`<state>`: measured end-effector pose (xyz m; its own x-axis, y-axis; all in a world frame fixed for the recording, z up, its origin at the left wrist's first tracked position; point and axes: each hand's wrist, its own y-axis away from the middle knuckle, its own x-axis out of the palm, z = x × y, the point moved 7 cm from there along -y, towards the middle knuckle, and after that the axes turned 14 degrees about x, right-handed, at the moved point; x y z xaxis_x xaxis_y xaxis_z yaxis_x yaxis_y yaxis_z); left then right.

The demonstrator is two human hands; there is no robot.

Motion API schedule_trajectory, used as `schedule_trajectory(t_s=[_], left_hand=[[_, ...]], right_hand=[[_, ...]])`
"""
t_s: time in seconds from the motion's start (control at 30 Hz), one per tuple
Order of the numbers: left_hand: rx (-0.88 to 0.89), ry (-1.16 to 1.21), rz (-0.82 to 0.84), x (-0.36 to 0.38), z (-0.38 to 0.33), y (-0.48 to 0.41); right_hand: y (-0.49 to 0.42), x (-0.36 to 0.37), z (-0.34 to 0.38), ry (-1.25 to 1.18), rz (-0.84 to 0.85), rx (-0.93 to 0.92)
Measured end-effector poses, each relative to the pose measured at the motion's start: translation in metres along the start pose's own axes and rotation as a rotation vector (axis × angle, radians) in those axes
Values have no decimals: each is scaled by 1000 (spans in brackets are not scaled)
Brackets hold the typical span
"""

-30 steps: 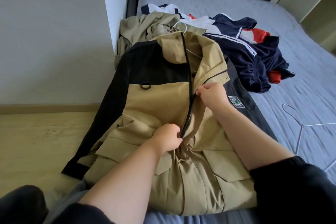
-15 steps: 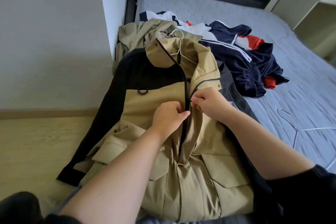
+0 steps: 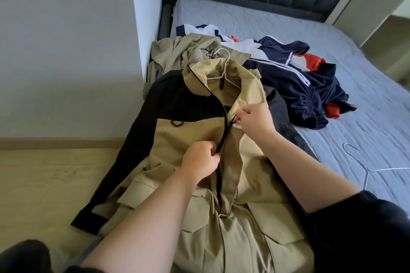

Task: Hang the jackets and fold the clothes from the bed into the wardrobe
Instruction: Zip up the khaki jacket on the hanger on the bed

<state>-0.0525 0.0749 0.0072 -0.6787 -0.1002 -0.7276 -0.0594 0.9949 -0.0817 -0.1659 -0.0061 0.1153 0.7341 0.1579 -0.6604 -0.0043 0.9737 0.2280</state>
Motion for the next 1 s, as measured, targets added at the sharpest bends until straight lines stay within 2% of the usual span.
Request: schedule_trajectory(t_s=[0.17, 0.33, 0.4, 0.47, 0.53, 0.8, 0.9, 1.0], left_hand=[[-63, -37, 53, 9, 16, 7], [-69, 19, 112, 1, 15, -3], [-59, 151, -19, -15, 6, -11], [-6, 277, -244, -36, -7, -16], [49, 323, -393, -50, -19, -16], [-50, 340, -416, -40, -35, -16], [-33, 261, -485, -51, -35, -15], [32, 120, -486, -58, -40, -15]], right_hand=[[1, -7, -2, -50, -110, -71], [10, -1, 6, 16, -85, -205], [13, -3, 10, 31, -68, -263], [15, -10, 13, 48, -72, -310], [16, -14, 15, 79, -76, -338], [24, -17, 19, 57, 4, -358], [30, -12, 19, 22, 78, -345], [36, -8, 18, -3, 120, -327]])
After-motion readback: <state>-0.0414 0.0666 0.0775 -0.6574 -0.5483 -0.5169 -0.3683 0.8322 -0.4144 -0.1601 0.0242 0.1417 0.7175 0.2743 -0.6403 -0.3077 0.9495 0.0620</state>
